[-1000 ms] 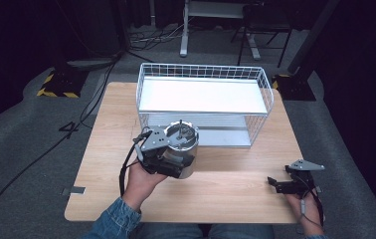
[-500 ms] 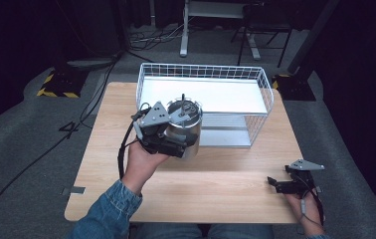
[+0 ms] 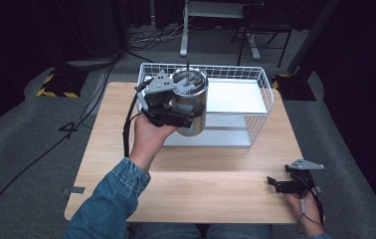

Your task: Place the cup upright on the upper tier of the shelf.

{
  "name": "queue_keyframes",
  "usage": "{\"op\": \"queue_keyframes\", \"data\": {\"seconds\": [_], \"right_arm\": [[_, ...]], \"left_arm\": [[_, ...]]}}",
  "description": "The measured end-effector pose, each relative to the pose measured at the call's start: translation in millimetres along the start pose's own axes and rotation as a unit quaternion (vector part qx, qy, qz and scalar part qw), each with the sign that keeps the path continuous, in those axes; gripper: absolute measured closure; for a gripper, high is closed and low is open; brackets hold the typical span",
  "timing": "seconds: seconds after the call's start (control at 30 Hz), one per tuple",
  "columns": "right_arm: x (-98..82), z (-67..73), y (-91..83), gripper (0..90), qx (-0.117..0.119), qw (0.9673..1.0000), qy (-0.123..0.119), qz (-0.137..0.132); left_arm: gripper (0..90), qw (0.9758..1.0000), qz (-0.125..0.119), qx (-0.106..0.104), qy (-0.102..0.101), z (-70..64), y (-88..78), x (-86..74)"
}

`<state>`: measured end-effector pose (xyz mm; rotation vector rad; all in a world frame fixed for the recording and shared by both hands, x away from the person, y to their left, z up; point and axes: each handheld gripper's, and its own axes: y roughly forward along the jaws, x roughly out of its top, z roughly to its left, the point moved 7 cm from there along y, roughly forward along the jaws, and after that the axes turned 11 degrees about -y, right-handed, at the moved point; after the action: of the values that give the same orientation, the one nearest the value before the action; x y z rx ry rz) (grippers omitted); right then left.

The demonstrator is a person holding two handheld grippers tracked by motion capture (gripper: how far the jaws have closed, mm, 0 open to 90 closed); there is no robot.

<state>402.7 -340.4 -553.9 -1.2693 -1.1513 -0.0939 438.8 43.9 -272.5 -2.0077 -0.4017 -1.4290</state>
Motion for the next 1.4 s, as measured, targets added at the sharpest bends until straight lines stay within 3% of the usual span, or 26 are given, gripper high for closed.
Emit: {"op": "queue_keyframes", "data": {"seconds": [0.37, 0.73, 0.9, 1.2, 1.4], "right_arm": [[0.1, 0.2, -0.1, 7.3, -0.001, 1.0000, -0.001, 0.000], [0.1, 0.2, -0.1, 7.3, -0.001, 1.0000, 0.000, 0.000], [0.1, 0.2, -0.1, 7.3, -0.001, 1.0000, -0.001, 0.000], [0.4, 0.4, 0.0, 7.5, 0.000, 1.0000, 0.002, -0.002], [0.4, 0.6, -0.2, 7.8, 0.001, 1.0000, 0.002, -0.002]], "left_arm": [[3.6, 0.9998, -0.013, 0.017, -0.007, 10.2, 23.0, 38.1], [3.6, 0.9989, -0.030, 0.033, -0.014, 23.6, 45.3, 60.7], [3.6, 0.9983, -0.035, 0.040, -0.023, 33.6, 59.1, 68.1], [3.6, 0.9957, -0.029, 0.073, -0.048, 61.9, 90.7, 75.8], [3.6, 0.9939, -0.012, 0.103, -0.038, 68.8, 106.8, 76.2]]}}
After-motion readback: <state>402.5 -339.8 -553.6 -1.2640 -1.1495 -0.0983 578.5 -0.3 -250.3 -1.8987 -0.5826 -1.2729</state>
